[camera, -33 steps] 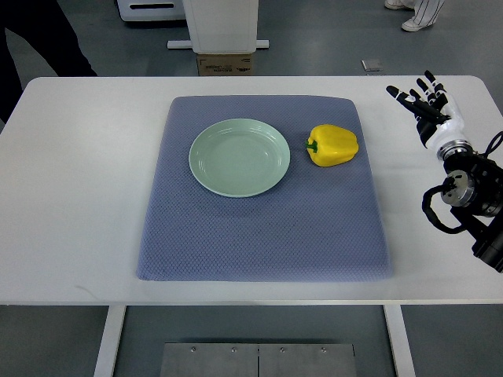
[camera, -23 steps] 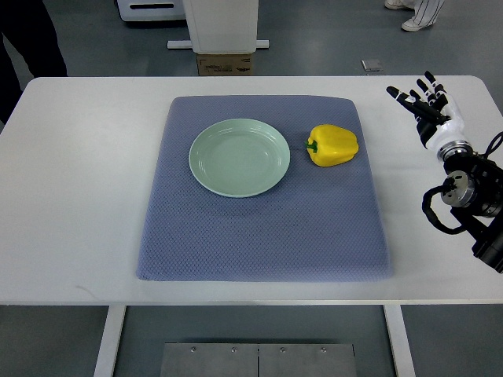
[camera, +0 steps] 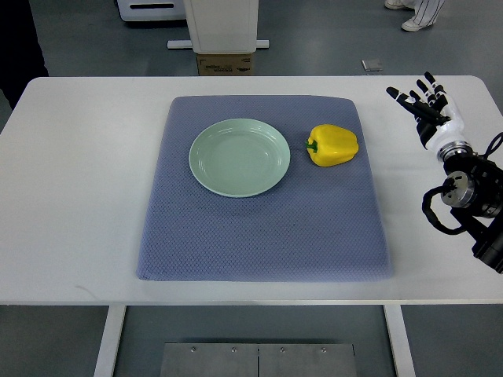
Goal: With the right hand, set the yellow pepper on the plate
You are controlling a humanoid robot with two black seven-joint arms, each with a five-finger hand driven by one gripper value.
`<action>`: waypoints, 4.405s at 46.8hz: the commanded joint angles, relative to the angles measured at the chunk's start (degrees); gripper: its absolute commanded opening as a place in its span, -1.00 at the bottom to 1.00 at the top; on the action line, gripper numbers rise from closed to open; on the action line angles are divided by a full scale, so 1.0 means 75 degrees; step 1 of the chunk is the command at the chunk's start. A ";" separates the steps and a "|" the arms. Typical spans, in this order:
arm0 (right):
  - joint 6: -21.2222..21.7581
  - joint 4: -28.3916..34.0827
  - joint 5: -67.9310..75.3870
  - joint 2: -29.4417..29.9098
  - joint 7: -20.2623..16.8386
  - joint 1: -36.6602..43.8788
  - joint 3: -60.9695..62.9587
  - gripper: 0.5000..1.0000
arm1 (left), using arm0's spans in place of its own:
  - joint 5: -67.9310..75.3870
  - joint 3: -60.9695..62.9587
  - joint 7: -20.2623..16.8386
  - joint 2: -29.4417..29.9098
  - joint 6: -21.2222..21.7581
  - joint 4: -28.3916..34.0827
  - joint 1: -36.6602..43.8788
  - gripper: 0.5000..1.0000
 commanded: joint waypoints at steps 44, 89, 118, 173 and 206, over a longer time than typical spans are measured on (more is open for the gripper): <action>0.0000 -0.0386 0.0003 0.0222 -0.0016 -0.0012 -0.0011 1.00 | -0.0001 0.0012 0.0007 0.0000 -0.0051 0.0000 0.0030 1.00; 0.0082 -0.0410 0.0027 0.0785 0.0242 0.0129 0.0059 1.00 | -0.0001 0.0012 0.0007 0.0000 -0.0051 0.0000 0.0030 1.00; 0.0316 -0.0339 -0.0055 0.0726 0.0758 0.0105 -0.0187 1.00 | 0.0011 0.0012 0.0007 0.0000 -0.0051 0.0000 0.0030 1.00; 0.0118 0.3106 -0.3231 -0.1289 0.0265 0.1523 -0.3209 1.00 | -0.0001 0.0012 0.0007 0.0000 -0.0051 0.0000 0.0030 1.00; -0.1090 0.3774 -0.3758 -0.1512 0.0265 0.4078 -0.7416 1.00 | -0.0001 0.0012 0.0007 0.0000 -0.0051 0.0000 0.0030 1.00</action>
